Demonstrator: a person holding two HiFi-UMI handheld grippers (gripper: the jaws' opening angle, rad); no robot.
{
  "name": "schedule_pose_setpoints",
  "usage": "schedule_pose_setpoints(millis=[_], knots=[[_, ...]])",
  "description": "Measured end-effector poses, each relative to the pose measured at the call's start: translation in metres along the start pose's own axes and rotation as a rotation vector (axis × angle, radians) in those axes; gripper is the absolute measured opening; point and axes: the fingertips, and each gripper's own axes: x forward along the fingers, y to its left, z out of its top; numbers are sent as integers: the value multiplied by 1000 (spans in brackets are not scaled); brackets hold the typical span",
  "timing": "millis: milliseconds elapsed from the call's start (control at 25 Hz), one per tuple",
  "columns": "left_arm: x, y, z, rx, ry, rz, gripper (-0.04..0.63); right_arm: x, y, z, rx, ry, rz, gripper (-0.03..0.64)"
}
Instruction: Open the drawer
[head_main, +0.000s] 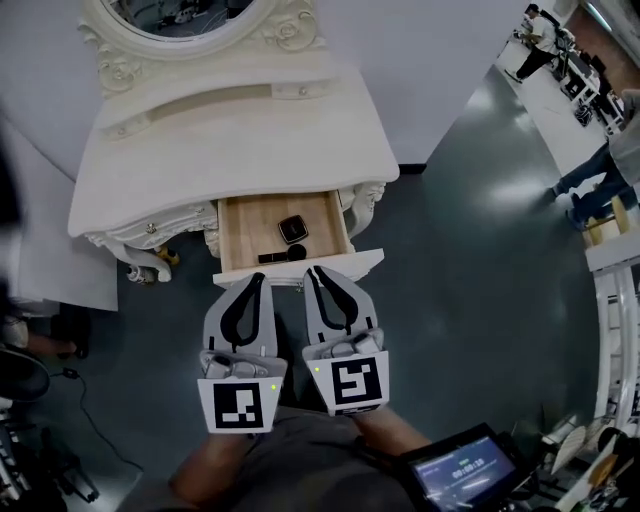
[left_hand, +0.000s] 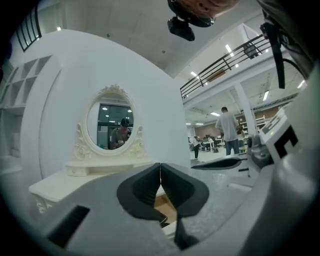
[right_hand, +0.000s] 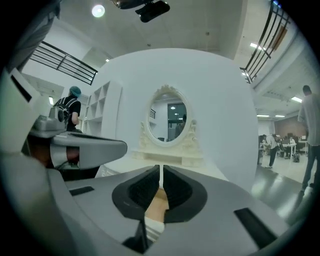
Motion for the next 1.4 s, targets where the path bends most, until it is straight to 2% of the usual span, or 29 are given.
schedule_pose_setpoints(millis=[120,320,560,680,1400], knots=[[-4,-1,19,1,-23,14,15,-9,0,25,-17,-34,10,23],[-12,-2,40,79,-52,30,15,-21,-3,45,4,-92,1,17],[-16,-1,50,87,-73,46,15,-29,-5,61,-32,-123,-22,15],[-20,-3,51,108,-71,46,15,-33,-6,57,-27,-117,-26,14],[-20,-4,52,115,-61,47,15,-33,-4,58,-40,-116,-16,14]])
